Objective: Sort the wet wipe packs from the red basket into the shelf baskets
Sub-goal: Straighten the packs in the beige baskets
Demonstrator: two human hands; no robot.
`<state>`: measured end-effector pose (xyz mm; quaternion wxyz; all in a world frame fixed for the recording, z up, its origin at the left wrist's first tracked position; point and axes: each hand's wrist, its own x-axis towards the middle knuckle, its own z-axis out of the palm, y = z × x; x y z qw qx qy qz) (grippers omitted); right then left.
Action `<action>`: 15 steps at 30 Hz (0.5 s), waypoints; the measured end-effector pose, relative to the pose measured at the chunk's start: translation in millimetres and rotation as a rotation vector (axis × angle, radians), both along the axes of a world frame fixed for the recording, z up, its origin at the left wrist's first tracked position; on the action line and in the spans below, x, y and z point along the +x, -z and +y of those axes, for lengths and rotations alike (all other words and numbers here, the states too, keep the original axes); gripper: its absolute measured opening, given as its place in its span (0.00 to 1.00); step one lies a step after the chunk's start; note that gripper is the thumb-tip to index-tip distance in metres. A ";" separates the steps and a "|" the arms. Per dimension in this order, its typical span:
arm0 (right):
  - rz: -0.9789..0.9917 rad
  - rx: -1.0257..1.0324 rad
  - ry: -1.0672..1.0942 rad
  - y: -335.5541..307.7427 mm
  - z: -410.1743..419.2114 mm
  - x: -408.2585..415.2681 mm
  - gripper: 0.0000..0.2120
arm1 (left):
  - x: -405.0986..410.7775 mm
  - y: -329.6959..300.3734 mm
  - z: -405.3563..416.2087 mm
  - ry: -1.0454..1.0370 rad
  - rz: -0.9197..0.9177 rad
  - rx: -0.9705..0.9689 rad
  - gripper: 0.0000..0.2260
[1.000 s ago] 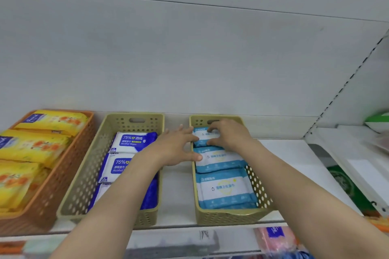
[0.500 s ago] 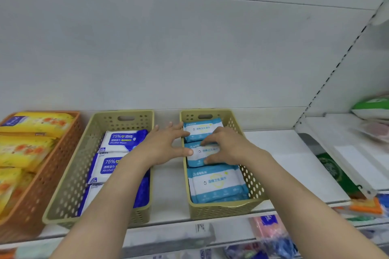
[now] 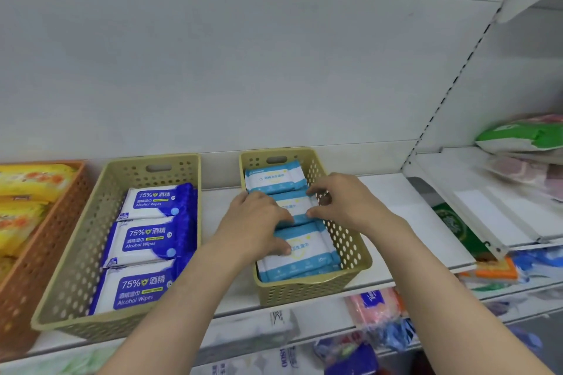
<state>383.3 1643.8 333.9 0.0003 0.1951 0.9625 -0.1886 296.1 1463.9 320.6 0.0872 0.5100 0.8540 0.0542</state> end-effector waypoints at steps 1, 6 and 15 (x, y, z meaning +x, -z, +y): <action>-0.046 0.030 -0.020 -2.4 -1.2 2.2 0.22 | 3.2 1.3 2.0 0.001 0.023 -0.023 0.27; -0.242 0.160 -0.156 -8.2 -11.8 12.8 0.19 | 11.0 4.2 5.6 0.011 0.033 -0.052 0.27; -0.200 0.117 -0.203 -0.3 -13.0 17.7 0.12 | 16.4 7.4 3.7 0.006 0.002 -0.027 0.27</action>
